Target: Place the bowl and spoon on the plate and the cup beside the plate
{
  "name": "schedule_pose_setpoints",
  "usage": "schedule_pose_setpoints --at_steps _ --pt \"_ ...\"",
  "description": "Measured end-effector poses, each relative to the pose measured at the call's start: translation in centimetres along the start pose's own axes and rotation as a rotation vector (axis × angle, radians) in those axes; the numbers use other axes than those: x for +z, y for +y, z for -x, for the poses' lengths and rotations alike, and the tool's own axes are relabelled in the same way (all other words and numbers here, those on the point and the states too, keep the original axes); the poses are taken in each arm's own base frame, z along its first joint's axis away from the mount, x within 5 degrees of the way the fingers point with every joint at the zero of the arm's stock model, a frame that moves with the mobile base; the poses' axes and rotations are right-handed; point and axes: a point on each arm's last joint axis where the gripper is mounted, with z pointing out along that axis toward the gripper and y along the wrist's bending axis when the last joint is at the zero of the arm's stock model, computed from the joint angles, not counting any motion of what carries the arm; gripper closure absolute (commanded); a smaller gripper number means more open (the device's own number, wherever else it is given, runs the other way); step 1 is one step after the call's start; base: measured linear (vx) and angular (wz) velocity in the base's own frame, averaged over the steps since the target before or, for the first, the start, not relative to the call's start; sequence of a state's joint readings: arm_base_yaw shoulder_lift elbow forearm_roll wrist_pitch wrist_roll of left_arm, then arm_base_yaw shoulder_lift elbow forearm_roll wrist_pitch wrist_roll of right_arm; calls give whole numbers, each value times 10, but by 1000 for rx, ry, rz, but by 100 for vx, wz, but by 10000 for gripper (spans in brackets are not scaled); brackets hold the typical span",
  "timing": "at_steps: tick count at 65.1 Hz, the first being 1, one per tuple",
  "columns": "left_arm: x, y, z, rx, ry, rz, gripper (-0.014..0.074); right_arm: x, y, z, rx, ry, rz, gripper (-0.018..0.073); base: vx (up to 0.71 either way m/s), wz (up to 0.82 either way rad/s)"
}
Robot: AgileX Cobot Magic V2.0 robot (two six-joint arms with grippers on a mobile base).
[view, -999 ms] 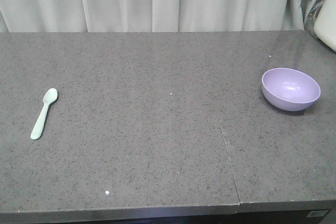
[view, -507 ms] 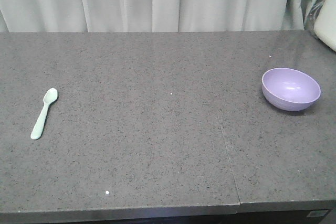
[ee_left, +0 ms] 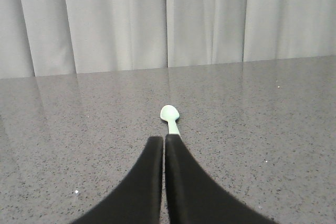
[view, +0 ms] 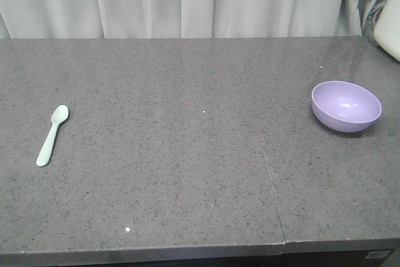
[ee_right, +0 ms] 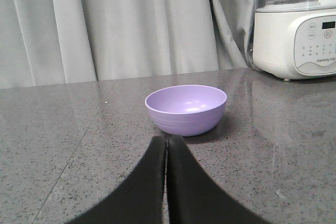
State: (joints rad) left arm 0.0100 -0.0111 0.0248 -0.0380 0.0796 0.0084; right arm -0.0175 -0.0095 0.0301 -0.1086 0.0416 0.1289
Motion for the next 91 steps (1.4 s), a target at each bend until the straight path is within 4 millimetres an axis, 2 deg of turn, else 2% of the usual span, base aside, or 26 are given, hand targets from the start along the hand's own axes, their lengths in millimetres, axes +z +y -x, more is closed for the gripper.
schedule_pose_setpoints --at_steps 91 --pt "0 0 0 0 0 0 602 0 0 0 0 0 0 561 0 0"
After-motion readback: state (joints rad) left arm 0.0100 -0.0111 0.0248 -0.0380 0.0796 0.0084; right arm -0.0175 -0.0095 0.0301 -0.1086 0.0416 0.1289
